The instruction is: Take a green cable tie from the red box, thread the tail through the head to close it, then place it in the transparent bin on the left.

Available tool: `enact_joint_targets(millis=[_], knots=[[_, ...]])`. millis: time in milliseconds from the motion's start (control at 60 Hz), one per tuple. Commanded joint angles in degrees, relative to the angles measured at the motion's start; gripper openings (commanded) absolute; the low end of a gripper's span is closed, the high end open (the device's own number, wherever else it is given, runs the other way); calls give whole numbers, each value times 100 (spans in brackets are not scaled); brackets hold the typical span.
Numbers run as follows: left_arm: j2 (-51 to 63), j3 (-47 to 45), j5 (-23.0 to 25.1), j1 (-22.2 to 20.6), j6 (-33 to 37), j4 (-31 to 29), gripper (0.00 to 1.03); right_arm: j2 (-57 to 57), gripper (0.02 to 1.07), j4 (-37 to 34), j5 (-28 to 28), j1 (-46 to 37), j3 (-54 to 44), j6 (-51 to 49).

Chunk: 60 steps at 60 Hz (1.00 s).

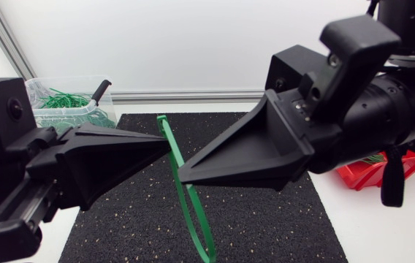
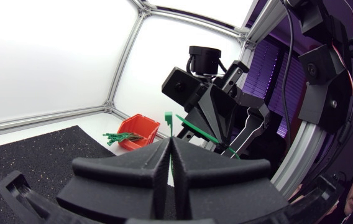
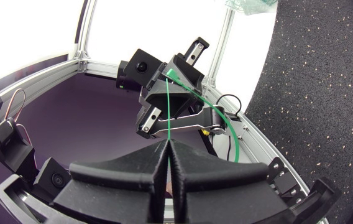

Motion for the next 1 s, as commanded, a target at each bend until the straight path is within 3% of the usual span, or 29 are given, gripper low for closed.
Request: enact_joint_targets(millis=[0, 983], knots=[[22, 37, -8, -63, -6, 63, 3, 94, 8, 72, -29, 36, -140, 150], [-84, -15, -61, -133, -6, 19, 3, 138, 8, 134, -47, -114, -148, 150]])
